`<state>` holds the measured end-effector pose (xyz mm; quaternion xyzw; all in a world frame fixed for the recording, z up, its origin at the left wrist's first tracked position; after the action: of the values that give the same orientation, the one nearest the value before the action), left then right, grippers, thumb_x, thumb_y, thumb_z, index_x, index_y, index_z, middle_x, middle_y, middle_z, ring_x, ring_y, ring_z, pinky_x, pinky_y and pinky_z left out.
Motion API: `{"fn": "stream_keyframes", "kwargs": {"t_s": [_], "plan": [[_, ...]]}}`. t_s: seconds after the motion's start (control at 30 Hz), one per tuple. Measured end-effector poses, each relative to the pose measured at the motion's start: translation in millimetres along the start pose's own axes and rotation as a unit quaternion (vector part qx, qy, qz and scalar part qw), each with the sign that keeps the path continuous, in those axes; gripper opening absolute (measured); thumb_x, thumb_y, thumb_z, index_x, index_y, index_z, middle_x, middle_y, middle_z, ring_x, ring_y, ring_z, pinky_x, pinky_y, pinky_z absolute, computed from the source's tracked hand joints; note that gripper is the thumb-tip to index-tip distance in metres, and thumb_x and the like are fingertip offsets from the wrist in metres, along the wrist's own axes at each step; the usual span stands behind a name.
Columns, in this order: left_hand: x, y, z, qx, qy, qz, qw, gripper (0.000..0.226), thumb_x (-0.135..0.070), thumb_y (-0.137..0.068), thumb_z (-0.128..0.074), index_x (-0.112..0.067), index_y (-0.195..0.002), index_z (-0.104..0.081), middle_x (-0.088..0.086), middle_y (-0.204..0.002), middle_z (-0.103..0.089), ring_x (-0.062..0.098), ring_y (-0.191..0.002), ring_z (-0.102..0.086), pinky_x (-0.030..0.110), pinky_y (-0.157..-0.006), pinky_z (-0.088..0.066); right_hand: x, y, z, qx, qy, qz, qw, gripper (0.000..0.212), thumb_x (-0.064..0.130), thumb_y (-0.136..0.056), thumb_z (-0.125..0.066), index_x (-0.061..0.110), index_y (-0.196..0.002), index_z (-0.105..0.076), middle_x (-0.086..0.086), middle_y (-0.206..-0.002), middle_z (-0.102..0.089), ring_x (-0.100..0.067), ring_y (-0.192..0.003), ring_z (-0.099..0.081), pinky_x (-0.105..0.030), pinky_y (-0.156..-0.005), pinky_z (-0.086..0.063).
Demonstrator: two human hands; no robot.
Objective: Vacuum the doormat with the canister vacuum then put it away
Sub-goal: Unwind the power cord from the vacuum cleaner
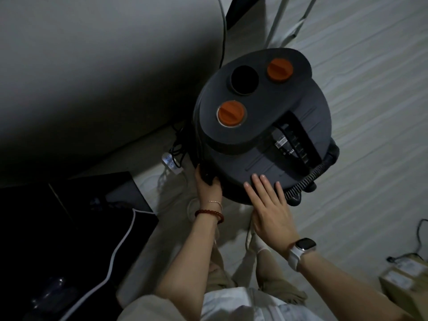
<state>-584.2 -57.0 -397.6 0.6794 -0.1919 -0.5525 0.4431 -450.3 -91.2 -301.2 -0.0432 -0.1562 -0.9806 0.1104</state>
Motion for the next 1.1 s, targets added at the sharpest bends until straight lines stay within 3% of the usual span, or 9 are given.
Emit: {"fn": "stream_keyframes", "kwargs": {"t_s": [0.07, 0.23, 0.5, 0.63, 0.7, 0.77, 0.87, 1.0, 1.1], "plan": [[12.4, 9.7, -12.0, 0.007, 0.115, 0.071, 0.991, 0.066, 0.016, -0.088, -0.039, -0.019, -0.143, -0.03, 0.014, -0.142, -0.041, 0.034, -0.13, -0.04, 0.054, -0.105, -0.037, -4.0, 5.0, 0.0, -0.001, -0.008, -0.005, 1.0, 0.065, 0.018, -0.076, -0.033, 0.014, -0.141, -0.03, -0.011, -0.147, -0.033, -0.025, -0.138, -0.019, -0.042, -0.115, -0.002], [16.7, 30.1, -18.3, 0.01, 0.152, 0.131, 0.98, 0.05, 0.012, -0.091, -0.035, -0.011, -0.135, -0.042, 0.019, -0.138, -0.046, 0.034, -0.128, -0.043, 0.039, -0.094, -0.041, -15.3, 22.8, -2.5, 0.001, -0.032, -0.016, 0.999, 0.062, 0.019, -0.077, -0.034, 0.013, -0.139, -0.033, -0.012, -0.146, -0.036, -0.024, -0.138, -0.02, -0.042, -0.114, -0.004], [31.4, 67.9, -50.1, 0.041, 0.217, 0.169, 0.96, 0.053, 0.006, -0.095, -0.033, -0.012, -0.145, -0.025, 0.017, -0.148, -0.031, 0.036, -0.135, -0.032, 0.05, -0.104, -0.034, -47.9, 55.0, -7.4, 0.011, -0.04, -0.054, 0.998, 0.063, 0.02, -0.075, -0.037, 0.014, -0.138, -0.033, -0.016, -0.142, -0.042, -0.025, -0.133, -0.025, -0.039, -0.112, -0.004], [41.8, 83.1, -60.7, 0.006, 0.235, 0.172, 0.957, 0.05, 0.004, -0.095, -0.039, -0.004, -0.143, -0.027, 0.02, -0.144, -0.034, 0.037, -0.133, -0.035, 0.047, -0.098, -0.04, -76.0, 66.5, -11.5, 0.006, -0.075, -0.072, 0.995, 0.081, 0.011, -0.064, -0.073, 0.012, -0.136, -0.035, -0.017, -0.138, -0.048, -0.031, -0.129, -0.043, -0.045, -0.111, -0.027], [46.7, 92.4, -69.8, 0.006, 0.239, 0.181, 0.954, 0.05, 0.006, -0.093, -0.041, 0.002, -0.141, -0.028, 0.023, -0.141, -0.037, 0.037, -0.131, -0.038, 0.045, -0.094, -0.042, -89.7, 71.7, -11.3, 0.01, -0.119, -0.089, 0.989, 0.08, 0.007, -0.064, -0.075, 0.009, -0.135, -0.039, -0.018, -0.136, -0.049, -0.034, -0.123, -0.05, -0.048, -0.102, -0.037], [50.5, 101.1, -82.2, 0.012, 0.238, 0.19, 0.953, 0.05, 0.009, -0.091, -0.044, 0.005, -0.14, -0.029, 0.024, -0.136, -0.042, 0.037, -0.127, -0.043, 0.044, -0.092, -0.044, -102.7, 73.9, -8.8, 0.005, -0.189, -0.115, 0.975, 0.067, 0.003, -0.074, -0.067, 0.006, -0.136, -0.041, -0.018, -0.138, -0.047, -0.033, -0.125, -0.049, -0.047, -0.103, -0.041], [56.4, 112.8, -103.8, 0.021, 0.238, 0.196, 0.951, 0.04, 0.007, -0.091, -0.048, 0.004, -0.129, -0.038, 0.02, -0.112, -0.053, 0.036, -0.124, -0.047, 0.044, -0.09, -0.045, -120.5, 70.9, -5.1, -0.004, -0.273, -0.153, 0.95, 0.054, 0.006, -0.087, -0.051, 0.008, -0.14, -0.036, -0.013, -0.143, -0.042, -0.025, -0.132, -0.04, -0.036, -0.111, -0.033], [58.6, 124.3, -130.4, 0.019, 0.227, 0.181, 0.957, 0.022, -0.002, -0.091, -0.053, 0.001, -0.112, -0.046, 0.014, -0.093, -0.055, 0.031, -0.109, -0.054, 0.041, -0.087, -0.046, -142.2, 58.1, 5.2, -0.013, -0.353, -0.16, 0.922, 0.051, 0.009, -0.093, -0.043, 0.013, -0.142, -0.031, -0.008, -0.141, -0.043, -0.018, -0.13, -0.039, -0.021, -0.105, -0.027], [55.9, 125.3, -139.6, -0.021, 0.24, 0.151, 0.959, 0.006, -0.001, -0.093, -0.05, -0.001, -0.098, -0.046, 0.015, -0.089, -0.054, 0.027, -0.095, -0.058, 0.042, -0.093, -0.046, -160.1, 45.8, 8.4, -0.01, -0.466, -0.201, 0.862, 0.047, 0.013, -0.096, -0.039, 0.015, -0.142, -0.031, -0.008, -0.136, -0.049, -0.02, -0.121, -0.049, -0.03, -0.105, -0.038]]}}
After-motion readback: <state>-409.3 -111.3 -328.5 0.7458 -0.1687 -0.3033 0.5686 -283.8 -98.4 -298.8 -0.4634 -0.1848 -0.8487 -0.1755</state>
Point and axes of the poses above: each hand's wrist, its own y-axis away from the middle knuckle, its own z-axis out of the back of the hand, x = y × z, the point moved 8 cm from there along -y, towards the middle knuckle
